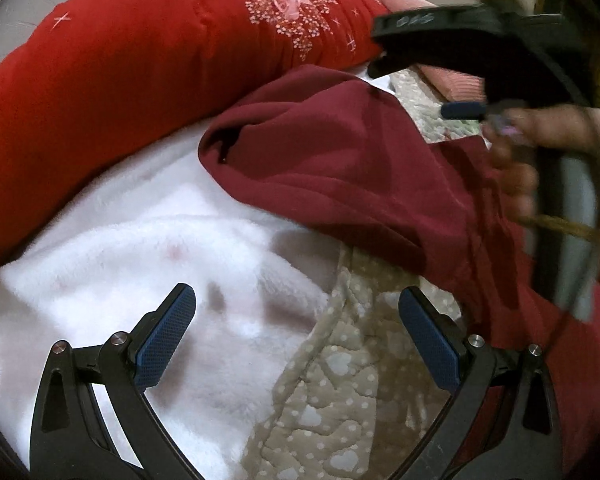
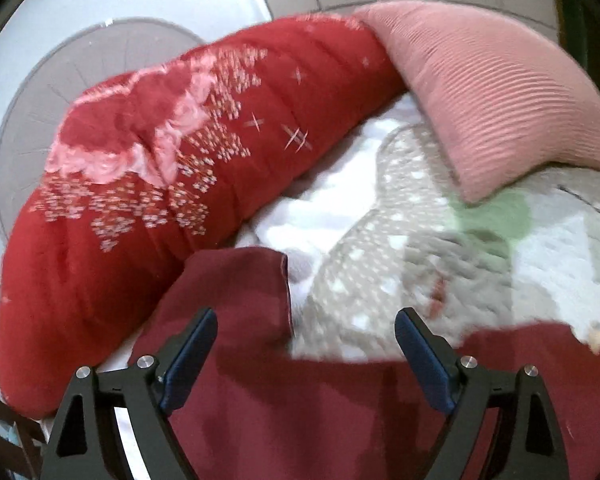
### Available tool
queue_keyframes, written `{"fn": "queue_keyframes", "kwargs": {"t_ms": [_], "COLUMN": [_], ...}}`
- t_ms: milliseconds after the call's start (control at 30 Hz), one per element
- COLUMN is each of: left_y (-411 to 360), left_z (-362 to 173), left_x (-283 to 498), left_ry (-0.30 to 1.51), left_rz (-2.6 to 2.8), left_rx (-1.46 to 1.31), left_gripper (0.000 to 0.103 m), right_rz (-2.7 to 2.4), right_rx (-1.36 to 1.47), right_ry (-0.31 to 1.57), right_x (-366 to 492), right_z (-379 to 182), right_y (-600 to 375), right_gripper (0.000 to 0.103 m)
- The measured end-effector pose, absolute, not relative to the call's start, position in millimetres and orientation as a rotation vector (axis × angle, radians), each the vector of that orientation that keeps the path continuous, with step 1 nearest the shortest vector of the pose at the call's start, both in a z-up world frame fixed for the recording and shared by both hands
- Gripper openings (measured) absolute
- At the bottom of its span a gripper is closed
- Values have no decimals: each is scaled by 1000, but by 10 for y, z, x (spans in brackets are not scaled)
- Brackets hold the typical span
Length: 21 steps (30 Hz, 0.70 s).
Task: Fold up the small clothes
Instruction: 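Grasp the sweater's sleeve cuff with the right gripper and lift it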
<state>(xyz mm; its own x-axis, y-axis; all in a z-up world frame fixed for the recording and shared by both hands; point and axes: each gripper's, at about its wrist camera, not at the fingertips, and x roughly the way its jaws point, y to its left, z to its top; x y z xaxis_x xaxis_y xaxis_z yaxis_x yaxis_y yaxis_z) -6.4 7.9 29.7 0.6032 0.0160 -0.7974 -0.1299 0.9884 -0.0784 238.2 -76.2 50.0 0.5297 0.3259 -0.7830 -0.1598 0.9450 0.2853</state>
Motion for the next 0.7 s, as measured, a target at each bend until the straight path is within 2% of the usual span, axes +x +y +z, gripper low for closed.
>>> {"fn": "queue_keyframes", "kwargs": {"t_ms": [100, 167, 200, 233, 300, 367, 467, 700], "left_y": [111, 121, 121, 122, 137, 172, 238, 224], "left_z": [278, 259, 247, 231, 219, 238, 285, 378], "left_x": [-36, -11, 6, 27, 56, 68, 47, -22], "left_ry": [929, 934, 938, 945, 951, 942, 915, 868], "left_rz": [83, 82, 82, 83, 83, 86, 99, 98], "left_rx": [-149, -150, -148, -146, -151, -164, -181, -172], "left_gripper": [102, 102, 102, 102, 102, 102, 102, 102], "right_rz": [324, 370, 390, 401, 388, 393, 462, 538], "right_rx": [205, 202, 185, 150, 89, 122, 226, 236], "right_ry": [998, 1009, 1018, 1032, 1062, 1028, 939, 749], "right_x": [2603, 2685, 2704, 2721, 2726, 2664, 2459, 1753], "right_z": [343, 260, 230, 188, 142, 265, 679, 1771], "right_y": [-651, -553, -497, -428, -337, -410, -623, -1192], "right_gripper": [88, 79, 60, 34, 10, 5, 5, 5]}}
